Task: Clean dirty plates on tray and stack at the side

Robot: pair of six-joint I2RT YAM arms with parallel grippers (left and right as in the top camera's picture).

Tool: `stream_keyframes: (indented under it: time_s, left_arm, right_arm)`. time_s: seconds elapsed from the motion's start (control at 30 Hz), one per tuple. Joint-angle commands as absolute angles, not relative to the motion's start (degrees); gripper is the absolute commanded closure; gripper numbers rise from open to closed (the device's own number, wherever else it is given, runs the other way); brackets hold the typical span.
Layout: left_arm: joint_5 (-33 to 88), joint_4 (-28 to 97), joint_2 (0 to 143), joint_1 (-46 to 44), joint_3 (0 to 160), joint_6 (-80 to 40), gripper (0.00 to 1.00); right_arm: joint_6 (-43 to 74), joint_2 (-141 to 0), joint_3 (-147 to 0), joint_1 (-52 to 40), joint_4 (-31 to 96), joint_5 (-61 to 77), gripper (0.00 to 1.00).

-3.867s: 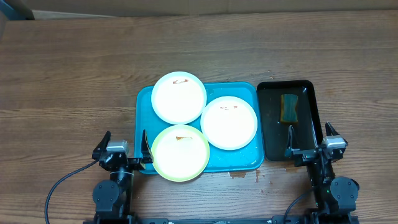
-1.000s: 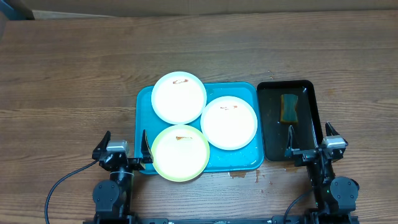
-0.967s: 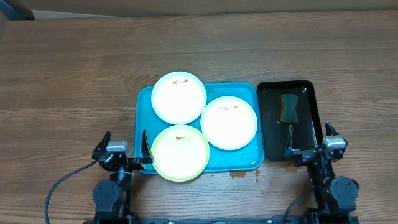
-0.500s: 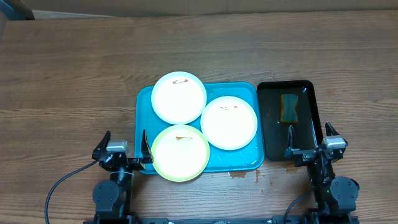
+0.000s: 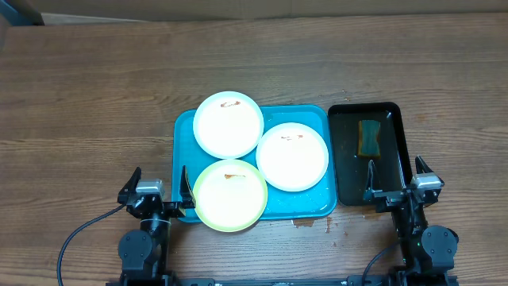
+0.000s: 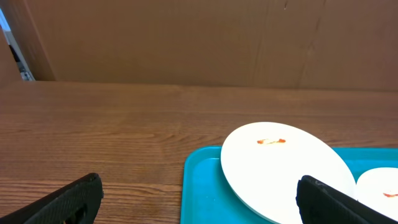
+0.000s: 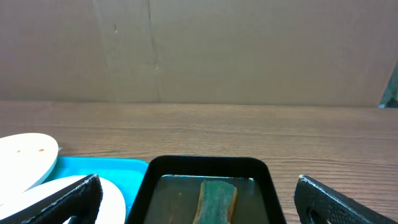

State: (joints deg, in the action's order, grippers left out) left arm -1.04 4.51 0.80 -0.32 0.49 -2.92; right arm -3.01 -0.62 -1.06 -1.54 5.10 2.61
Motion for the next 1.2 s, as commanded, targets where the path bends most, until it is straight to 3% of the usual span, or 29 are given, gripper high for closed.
stream_keyframes:
  time_s: [0.0,0.23,0.57,0.9,1.17]
  left_arm:
    - [0.4,4.4,0.3,0.1,0.3,-3.0,0.0]
    - [8.1,0.2,0.3,0.1,1.6,-9.6,0.0]
    - [8.4,20.1,6.1,0.1,23.0,-14.2,0.0]
    - [14.8,61.1,51.2,0.0,68.8,-9.2,0.0]
    - [26.3,74.5,74.3,0.0,85.3,-9.0,0.0]
  right_arm:
    - [-3.0,-0.2,-0.4,-1.4,4.6,2.7,0.0]
    - [-3.0,-0.2,-0.4,-1.4,4.6,2.7,0.0]
    - [-3.0,-0.2,-0.4,-1.4,4.6,2.7,0.0]
    - [-3.0,-0.2,-0.4,-1.4,4.6,2.7,0.0]
    - [-3.0,-0.2,-0.4,-1.4,4.6,2.7,0.0]
